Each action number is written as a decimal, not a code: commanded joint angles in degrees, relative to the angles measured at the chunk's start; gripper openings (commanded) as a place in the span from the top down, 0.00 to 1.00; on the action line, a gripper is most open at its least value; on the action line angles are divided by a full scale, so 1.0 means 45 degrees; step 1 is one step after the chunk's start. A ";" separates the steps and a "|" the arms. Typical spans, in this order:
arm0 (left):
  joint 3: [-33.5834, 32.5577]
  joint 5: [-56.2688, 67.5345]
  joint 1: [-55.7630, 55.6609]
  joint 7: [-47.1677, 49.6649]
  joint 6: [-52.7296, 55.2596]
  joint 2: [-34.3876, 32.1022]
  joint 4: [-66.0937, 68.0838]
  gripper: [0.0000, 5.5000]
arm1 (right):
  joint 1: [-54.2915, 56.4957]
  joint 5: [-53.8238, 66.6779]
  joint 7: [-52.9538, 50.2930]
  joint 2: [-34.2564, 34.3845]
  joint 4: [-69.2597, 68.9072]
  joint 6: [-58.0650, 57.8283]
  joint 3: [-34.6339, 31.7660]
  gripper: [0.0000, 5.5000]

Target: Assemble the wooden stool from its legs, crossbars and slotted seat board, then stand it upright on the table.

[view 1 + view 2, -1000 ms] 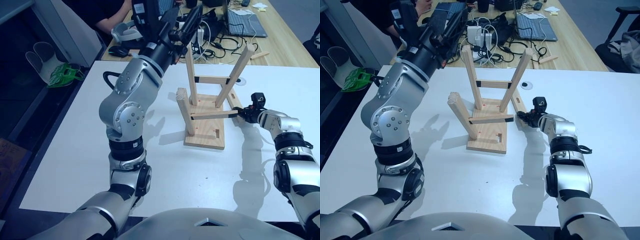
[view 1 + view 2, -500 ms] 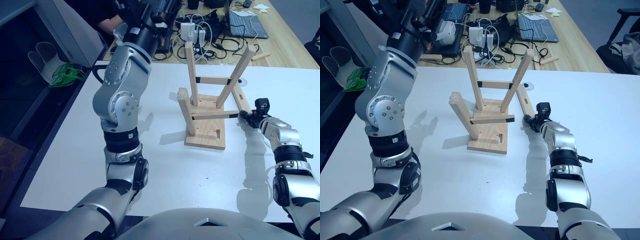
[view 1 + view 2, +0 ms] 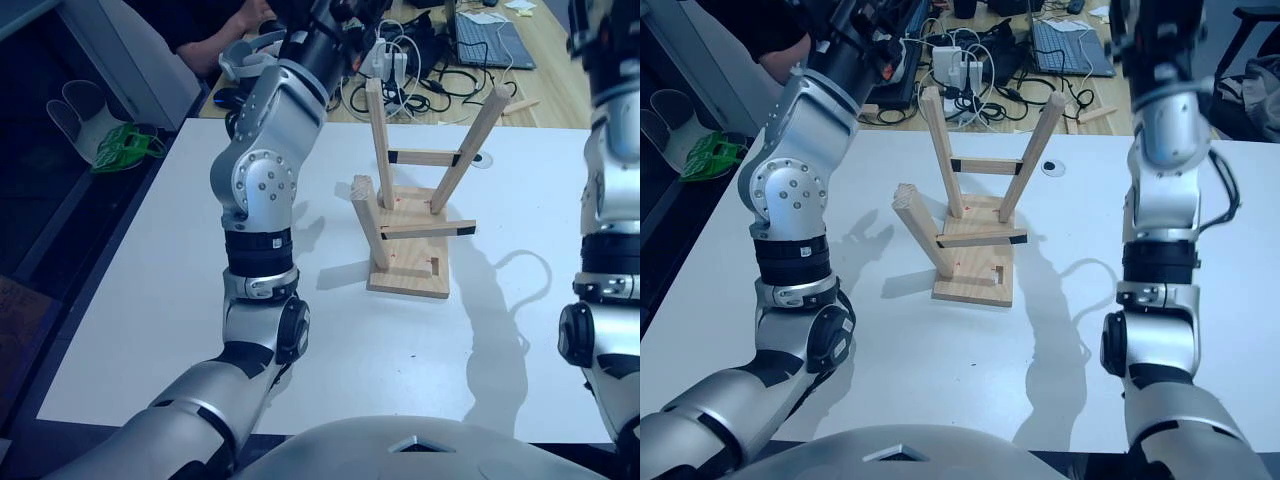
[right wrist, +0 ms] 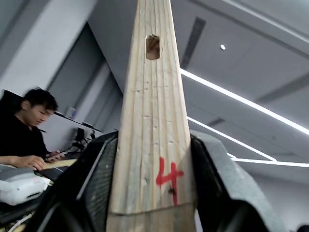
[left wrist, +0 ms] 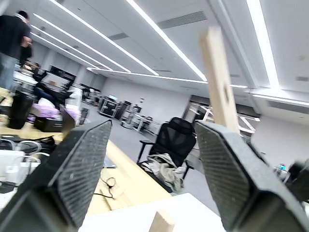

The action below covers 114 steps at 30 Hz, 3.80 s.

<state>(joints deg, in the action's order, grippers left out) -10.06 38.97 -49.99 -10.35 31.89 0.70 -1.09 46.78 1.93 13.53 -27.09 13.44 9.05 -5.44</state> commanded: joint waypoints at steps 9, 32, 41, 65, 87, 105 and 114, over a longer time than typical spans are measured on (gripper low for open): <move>0.0698 0.1040 -0.0400 -0.2171 0.0210 -0.0079 -0.0358 0.68 | 0.0698 0.2886 0.4575 0.0293 -0.3846 -0.4095 0.1642 0.63; -0.0740 0.2843 -0.0420 -0.0466 0.0538 0.0124 -0.0228 0.81 | -0.1157 0.2182 0.5102 0.0016 -0.5030 -0.5208 0.2138 0.49; 0.1399 0.1218 -0.1104 -0.6762 0.1315 -0.4983 0.0277 0.81 | -0.0089 0.7226 0.8269 -0.2793 -0.5224 -1.1406 -0.0446 0.19; 0.4958 -0.4393 -0.3809 -1.6446 -0.3619 -0.6949 0.5424 0.81 | 0.3686 1.0735 0.8569 -0.1352 -0.4281 -1.4469 0.0253 0.41; 0.3751 -0.4499 -0.4374 -1.4823 -0.3667 -0.6005 0.6233 0.69 | 0.3092 1.0058 0.8263 -0.1456 -0.4548 -1.3543 0.0369 0.78; 0.0194 -0.3187 0.2276 -0.7023 -0.1637 -0.5028 0.2164 0.52 | -0.2752 1.1604 0.3923 -0.2752 -0.5944 -1.6391 -0.5261 0.82; 0.3471 -0.2694 0.6378 -0.8532 0.0503 -0.5584 -0.2463 0.52 | -0.7966 1.2392 0.3024 -0.2362 -0.7007 -1.7744 -0.6907 0.82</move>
<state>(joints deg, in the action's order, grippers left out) 4.24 26.62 -22.35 -48.24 32.44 -23.01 -9.56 12.89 57.04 27.96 -38.44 -17.37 -70.64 -35.35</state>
